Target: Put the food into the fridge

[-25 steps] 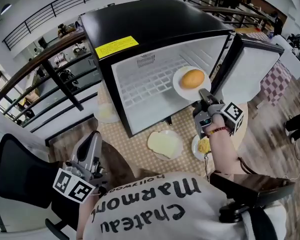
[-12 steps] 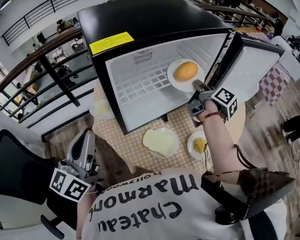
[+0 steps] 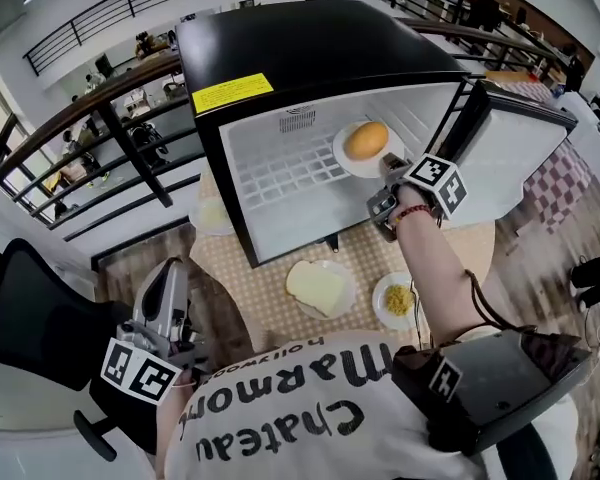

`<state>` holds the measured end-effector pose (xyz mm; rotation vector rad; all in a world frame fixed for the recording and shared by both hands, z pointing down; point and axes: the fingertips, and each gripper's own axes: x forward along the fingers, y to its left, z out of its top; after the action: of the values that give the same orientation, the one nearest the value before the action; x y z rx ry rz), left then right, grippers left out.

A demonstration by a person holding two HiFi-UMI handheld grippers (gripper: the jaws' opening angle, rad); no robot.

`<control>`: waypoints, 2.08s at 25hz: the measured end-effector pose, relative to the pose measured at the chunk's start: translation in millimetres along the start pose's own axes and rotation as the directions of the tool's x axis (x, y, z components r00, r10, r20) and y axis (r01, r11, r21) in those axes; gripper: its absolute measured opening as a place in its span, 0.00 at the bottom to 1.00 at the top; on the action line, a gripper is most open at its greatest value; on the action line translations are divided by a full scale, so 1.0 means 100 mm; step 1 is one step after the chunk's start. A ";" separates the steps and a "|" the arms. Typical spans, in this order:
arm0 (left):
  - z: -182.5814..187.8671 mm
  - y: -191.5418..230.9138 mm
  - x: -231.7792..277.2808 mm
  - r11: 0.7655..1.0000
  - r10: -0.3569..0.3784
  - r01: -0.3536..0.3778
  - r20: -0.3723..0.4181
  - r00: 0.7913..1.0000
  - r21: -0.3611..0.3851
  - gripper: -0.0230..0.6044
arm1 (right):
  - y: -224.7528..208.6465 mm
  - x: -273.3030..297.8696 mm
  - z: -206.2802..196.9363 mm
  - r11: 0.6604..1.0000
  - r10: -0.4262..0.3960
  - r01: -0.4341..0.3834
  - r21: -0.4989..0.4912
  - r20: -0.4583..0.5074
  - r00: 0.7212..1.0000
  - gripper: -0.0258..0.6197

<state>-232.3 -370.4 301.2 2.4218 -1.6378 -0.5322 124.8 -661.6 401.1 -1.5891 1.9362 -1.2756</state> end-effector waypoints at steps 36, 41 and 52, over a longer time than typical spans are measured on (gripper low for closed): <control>0.02 -0.03 -0.49 0.994 0.107 -0.106 0.035 0.994 -0.015 0.05 | 0.16 0.15 0.02 0.898 0.004 -0.013 -0.441 -0.020 1.000 0.32; 0.02 -0.07 -0.50 0.994 0.110 -0.109 0.038 0.993 -0.009 0.05 | 0.16 0.13 0.00 0.878 -0.030 0.019 -0.478 -0.014 0.999 0.33; 0.07 -0.12 -0.55 0.995 0.104 -0.104 0.057 0.993 -0.001 0.05 | 0.09 0.07 -0.05 0.792 -0.137 0.118 -0.599 0.014 0.990 0.36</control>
<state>-243.2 -315.1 301.6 2.3273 -1.7774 -0.5880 113.6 -665.7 398.7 -2.0226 2.4492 -0.7482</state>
